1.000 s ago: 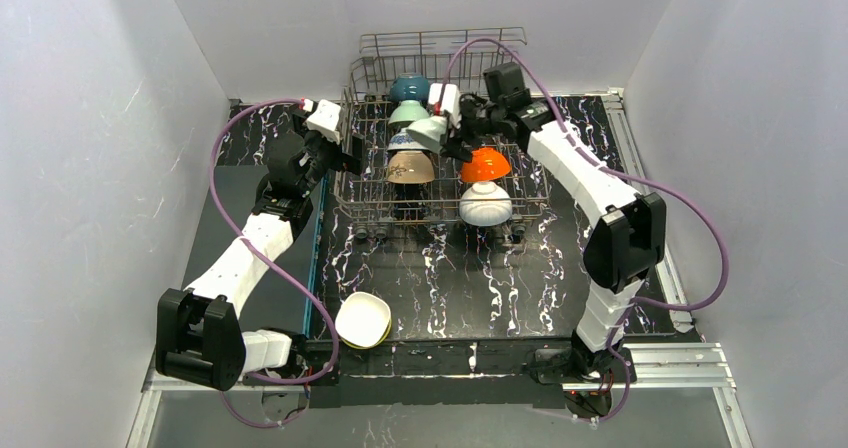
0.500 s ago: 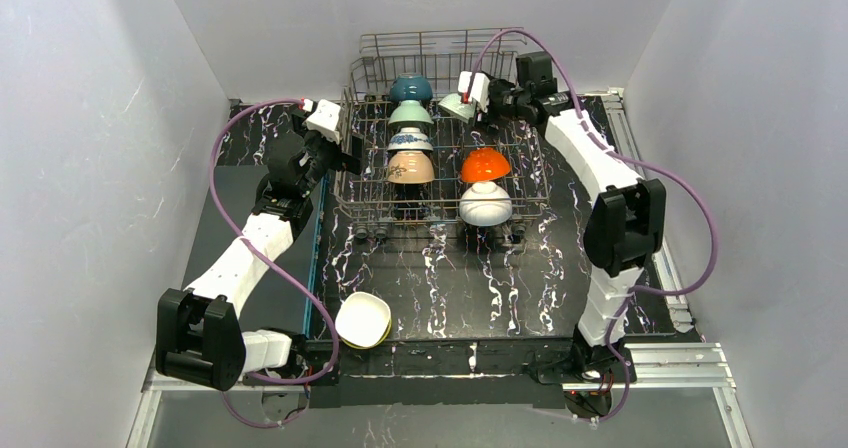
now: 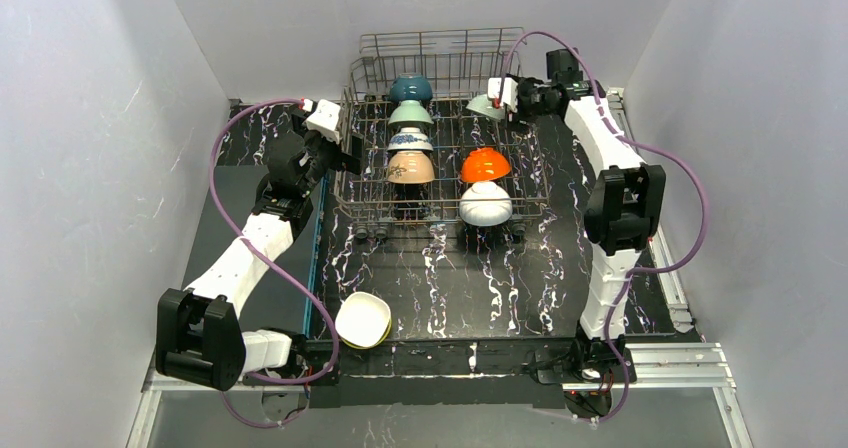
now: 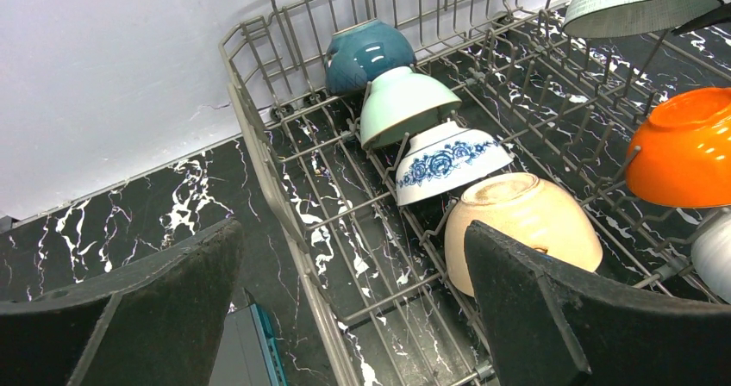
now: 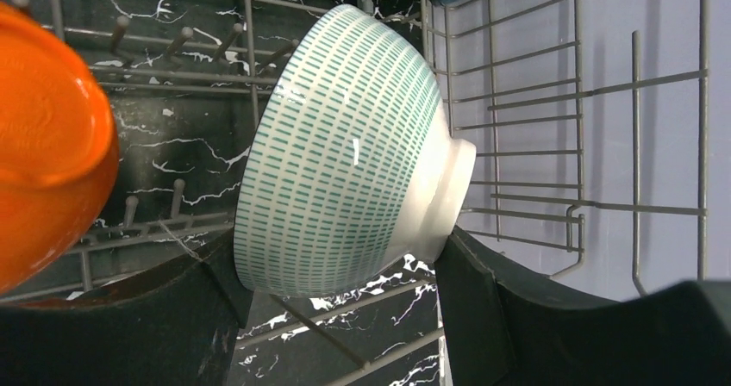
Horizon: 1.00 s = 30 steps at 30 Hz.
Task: Load the bowls into the dish rack
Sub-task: Turn the bowl upside down on the dish rack.
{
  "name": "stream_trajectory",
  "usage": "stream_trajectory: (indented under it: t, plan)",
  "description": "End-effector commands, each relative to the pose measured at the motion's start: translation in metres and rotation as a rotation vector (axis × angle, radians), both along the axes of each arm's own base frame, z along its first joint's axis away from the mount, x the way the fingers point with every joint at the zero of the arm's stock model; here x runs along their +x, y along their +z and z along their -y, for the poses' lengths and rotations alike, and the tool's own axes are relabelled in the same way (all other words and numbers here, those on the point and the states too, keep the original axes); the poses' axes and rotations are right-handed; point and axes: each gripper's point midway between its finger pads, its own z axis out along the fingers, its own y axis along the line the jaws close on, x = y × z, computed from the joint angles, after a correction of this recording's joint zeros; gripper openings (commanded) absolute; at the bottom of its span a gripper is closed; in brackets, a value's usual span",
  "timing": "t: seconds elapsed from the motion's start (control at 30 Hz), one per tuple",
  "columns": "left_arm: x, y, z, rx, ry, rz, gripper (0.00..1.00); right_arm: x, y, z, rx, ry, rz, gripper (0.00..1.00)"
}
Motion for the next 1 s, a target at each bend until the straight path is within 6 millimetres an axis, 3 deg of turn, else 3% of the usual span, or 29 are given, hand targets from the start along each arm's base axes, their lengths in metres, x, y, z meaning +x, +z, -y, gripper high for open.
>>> stream_trajectory:
  t: [0.0, 0.27, 0.67, 0.97]
  plan:
    - [0.003, 0.006, -0.002, -0.006, 0.010, 0.027, 0.98, -0.012, 0.047, -0.010, 0.053, 0.161, 0.151, 0.01]
    - [0.004, 0.000, 0.001, -0.019, -0.003, 0.015, 0.98, -0.019, 0.043, -0.017, 0.070, 0.252, 0.157, 0.01]
    - [0.004, -0.002, 0.004, -0.020, -0.019, 0.009, 0.98, -0.052, 0.020, -0.024, 0.051, 0.337, 0.043, 0.01]
    - [0.004, -0.002, 0.006, -0.024, -0.028, 0.009, 0.98, -0.049, -0.003, -0.022, -0.032, 0.333, 0.016, 0.01]
